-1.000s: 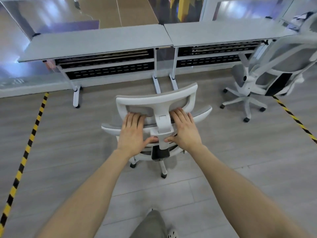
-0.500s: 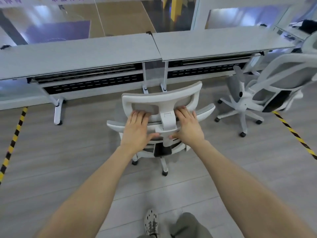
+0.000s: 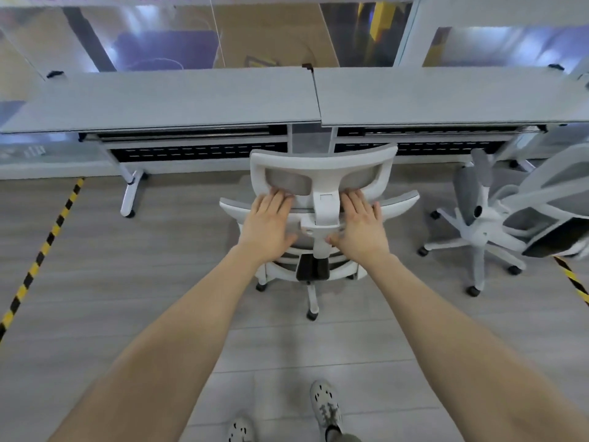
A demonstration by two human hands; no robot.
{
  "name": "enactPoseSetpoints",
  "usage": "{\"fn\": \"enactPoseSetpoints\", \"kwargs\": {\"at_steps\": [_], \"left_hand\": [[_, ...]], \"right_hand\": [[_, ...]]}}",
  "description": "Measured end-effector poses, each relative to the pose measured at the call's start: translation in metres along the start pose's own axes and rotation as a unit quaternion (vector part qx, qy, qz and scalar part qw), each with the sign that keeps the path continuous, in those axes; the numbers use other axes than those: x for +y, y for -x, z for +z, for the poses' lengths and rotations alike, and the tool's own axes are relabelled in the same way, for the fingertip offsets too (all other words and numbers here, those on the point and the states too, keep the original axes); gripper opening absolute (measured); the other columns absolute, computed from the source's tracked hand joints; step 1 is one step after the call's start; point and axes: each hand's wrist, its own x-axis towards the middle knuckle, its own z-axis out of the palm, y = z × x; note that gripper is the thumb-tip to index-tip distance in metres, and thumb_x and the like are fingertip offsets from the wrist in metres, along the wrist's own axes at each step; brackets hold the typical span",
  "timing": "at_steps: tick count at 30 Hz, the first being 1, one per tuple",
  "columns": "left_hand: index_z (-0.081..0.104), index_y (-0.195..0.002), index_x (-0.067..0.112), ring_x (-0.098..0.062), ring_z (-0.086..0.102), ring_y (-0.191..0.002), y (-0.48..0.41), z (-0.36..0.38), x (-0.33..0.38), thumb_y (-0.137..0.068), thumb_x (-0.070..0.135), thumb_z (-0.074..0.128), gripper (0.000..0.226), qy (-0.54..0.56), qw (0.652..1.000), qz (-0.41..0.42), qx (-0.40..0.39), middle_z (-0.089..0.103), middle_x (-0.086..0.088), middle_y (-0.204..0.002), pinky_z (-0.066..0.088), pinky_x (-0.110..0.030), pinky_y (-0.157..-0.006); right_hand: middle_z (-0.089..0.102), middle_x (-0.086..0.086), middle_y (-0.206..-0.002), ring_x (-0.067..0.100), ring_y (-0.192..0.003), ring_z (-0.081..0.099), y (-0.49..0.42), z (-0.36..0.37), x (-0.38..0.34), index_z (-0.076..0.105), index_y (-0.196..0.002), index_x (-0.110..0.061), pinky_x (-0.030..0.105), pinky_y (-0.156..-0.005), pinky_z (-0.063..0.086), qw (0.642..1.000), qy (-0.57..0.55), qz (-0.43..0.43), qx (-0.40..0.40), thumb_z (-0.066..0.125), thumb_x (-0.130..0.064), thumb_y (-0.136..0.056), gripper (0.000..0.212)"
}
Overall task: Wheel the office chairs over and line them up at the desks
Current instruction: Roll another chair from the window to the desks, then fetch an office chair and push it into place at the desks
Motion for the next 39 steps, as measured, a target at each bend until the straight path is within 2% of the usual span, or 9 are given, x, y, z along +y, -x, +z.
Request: {"fn": "enactPoseSetpoints", "kwargs": {"at_steps": [4,7,9,14,20,24,34,37,39], "left_hand": [[0.041,-0.163,0.015,-0.037,0.035,-0.159,0.038,0.003,-0.024,-0.098,0.048,0.070,0.079,0.038,0.999,-0.016,-0.015,0.038,-0.013,-0.168,0.023,-0.050,-0.136],[0.046,-0.159,0.016,-0.035,0.047,-0.150,0.100,0.010,-0.067,-0.101,0.050,0.066,0.070,0.047,0.991,-0.089,-0.092,0.046,-0.010,-0.161,0.033,-0.046,-0.128],[0.047,-0.159,0.018,-0.036,0.051,-0.146,0.154,0.015,-0.106,-0.104,0.053,0.062,0.067,0.065,0.974,-0.155,-0.152,0.048,-0.010,-0.160,0.041,-0.047,-0.121],[0.043,-0.163,0.016,-0.037,0.058,-0.141,0.332,0.003,-0.213,-0.112,0.051,0.056,0.063,0.116,0.915,-0.311,-0.228,0.051,-0.012,-0.162,0.051,-0.046,-0.111],[0.044,-0.162,0.013,-0.035,0.056,-0.144,0.576,-0.022,-0.302,-0.112,0.048,0.056,0.062,0.158,0.837,-0.487,-0.193,0.051,-0.012,-0.162,0.049,-0.043,-0.113],[0.046,-0.161,0.012,-0.035,0.059,-0.141,0.708,-0.042,-0.341,-0.113,0.046,0.056,0.060,0.169,0.779,-0.578,-0.172,0.052,-0.013,-0.161,0.049,-0.043,-0.111],[0.052,-0.157,0.019,-0.032,0.063,-0.135,0.913,-0.058,-0.496,-0.111,0.052,0.055,0.057,0.169,0.689,-0.695,-0.117,0.058,-0.007,-0.156,0.055,-0.046,-0.108],[0.057,-0.148,0.019,-0.033,0.065,-0.128,0.965,-0.060,-0.566,-0.109,0.051,0.058,0.050,0.172,0.662,-0.722,-0.103,0.062,-0.007,-0.146,0.056,-0.046,-0.105],[0.055,-0.152,0.019,-0.031,0.064,-0.132,0.997,-0.071,-0.613,-0.109,0.050,0.059,0.053,0.172,0.649,-0.734,-0.103,0.062,-0.007,-0.148,0.055,-0.044,-0.106]], "right_hand": [[0.020,0.012,-0.180,0.032,-0.166,0.021,0.044,0.025,-0.012,0.016,-0.173,-0.008,0.055,-0.131,0.033,0.994,-0.041,0.098,0.025,0.072,-0.031,-0.096,0.098],[0.044,0.021,-0.159,0.039,-0.145,0.049,0.074,0.063,-0.047,0.041,-0.156,-0.001,0.050,-0.114,0.051,0.984,-0.043,0.129,-0.111,0.068,-0.034,-0.101,0.069],[0.055,0.019,-0.145,0.041,-0.133,0.059,0.083,0.085,-0.090,0.053,-0.141,-0.004,0.048,-0.104,0.055,0.976,-0.033,0.086,-0.196,0.066,-0.034,-0.103,0.050],[0.059,0.016,-0.151,0.039,-0.138,0.059,0.103,0.116,-0.279,0.053,-0.150,-0.011,0.047,-0.113,0.052,0.953,0.000,-0.100,-0.284,0.064,-0.040,-0.105,0.055],[0.052,0.012,-0.163,0.033,-0.148,0.052,0.163,0.143,-0.531,0.049,-0.161,-0.015,0.043,-0.119,0.046,0.880,0.047,-0.318,-0.351,0.062,-0.044,-0.109,0.061],[0.056,0.014,-0.159,0.034,-0.147,0.052,0.215,0.168,-0.669,0.047,-0.163,-0.016,0.043,-0.115,0.048,0.825,0.085,-0.434,-0.352,0.059,-0.044,-0.111,0.060],[0.069,0.015,-0.134,0.034,-0.128,0.065,0.292,0.253,-0.959,0.055,-0.152,-0.011,0.043,-0.096,0.055,0.743,0.107,-0.567,-0.339,0.062,-0.039,-0.108,0.052],[0.068,0.008,-0.106,0.030,-0.099,0.069,0.303,0.292,-1.058,0.060,-0.143,-0.010,0.041,-0.083,0.058,0.726,0.094,-0.583,-0.354,0.064,-0.036,-0.107,0.045],[0.067,0.006,-0.109,0.030,-0.099,0.067,0.308,0.310,-1.123,0.061,-0.142,-0.010,0.044,-0.085,0.060,0.719,0.094,-0.591,-0.353,0.063,-0.038,-0.106,0.045]]}}
